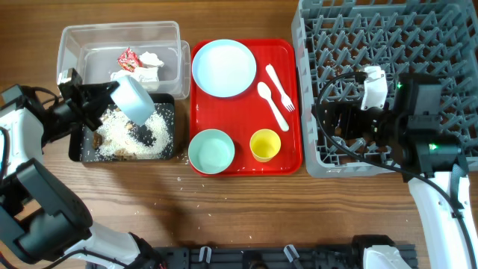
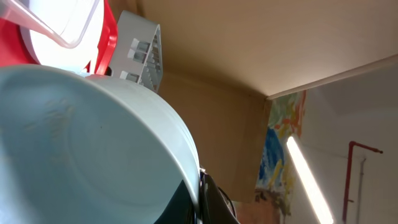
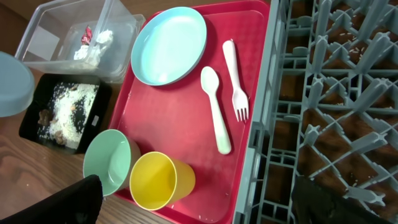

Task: Sort waste into correct bins and load items into the dishwasher rack
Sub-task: 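Tip the bowl over the black tray to dump the food, then set the emptied light blue bowl back on the red tray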

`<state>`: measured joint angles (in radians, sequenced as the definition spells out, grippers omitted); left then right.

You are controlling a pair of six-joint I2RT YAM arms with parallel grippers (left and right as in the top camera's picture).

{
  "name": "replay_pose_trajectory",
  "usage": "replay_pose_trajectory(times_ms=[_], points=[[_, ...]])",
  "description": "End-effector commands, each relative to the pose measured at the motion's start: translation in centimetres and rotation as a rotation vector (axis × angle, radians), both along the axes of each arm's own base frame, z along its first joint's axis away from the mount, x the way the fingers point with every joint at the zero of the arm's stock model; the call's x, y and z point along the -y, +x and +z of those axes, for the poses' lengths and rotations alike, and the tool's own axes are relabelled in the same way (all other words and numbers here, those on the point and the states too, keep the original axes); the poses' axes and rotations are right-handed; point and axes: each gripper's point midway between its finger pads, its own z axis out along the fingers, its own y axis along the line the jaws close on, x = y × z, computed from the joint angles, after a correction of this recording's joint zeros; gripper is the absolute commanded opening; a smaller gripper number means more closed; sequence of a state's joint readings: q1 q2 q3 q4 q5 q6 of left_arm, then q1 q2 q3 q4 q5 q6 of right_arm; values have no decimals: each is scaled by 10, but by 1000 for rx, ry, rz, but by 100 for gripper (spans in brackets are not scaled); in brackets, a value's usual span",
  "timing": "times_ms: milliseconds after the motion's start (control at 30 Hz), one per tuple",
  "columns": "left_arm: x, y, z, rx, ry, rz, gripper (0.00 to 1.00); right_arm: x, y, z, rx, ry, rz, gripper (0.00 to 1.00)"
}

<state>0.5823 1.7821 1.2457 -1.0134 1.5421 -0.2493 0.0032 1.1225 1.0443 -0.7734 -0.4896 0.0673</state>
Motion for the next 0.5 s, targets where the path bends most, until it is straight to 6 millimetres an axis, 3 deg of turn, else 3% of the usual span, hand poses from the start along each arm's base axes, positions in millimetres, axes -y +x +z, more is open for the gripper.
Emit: replay_pose_trajectory(times_ms=[0, 67, 167, 200, 233, 267, 367, 467], points=[[7, -1, 2, 27, 44, -16, 4, 1, 4, 7, 11, 7, -11, 100], [1, 5, -12, 42, 165, -7, 4, 0, 4, 7, 12, 6, -10, 100], [1, 9, 7, 88, 73, -13, 4, 1, 4, 7, 13, 5, -10, 100], [-10, 20, -18, 30, 221, 26, 4, 0, 4, 8, 16, 5, -9, 100], [-15, 21, -27, -81, 210, 55, 4, 0, 5, 8, 19, 5, -9, 100], [-13, 21, -23, -101, 167, 54, 4, 0, 5, 8, 19, 5, -9, 100], [13, 21, 4, -9, 136, -23, 4, 1, 5, 8, 21, 5, -9, 100], [45, 27, 15, 19, 317, -48, 4, 1, 6, 8, 22, 5, -10, 100]])
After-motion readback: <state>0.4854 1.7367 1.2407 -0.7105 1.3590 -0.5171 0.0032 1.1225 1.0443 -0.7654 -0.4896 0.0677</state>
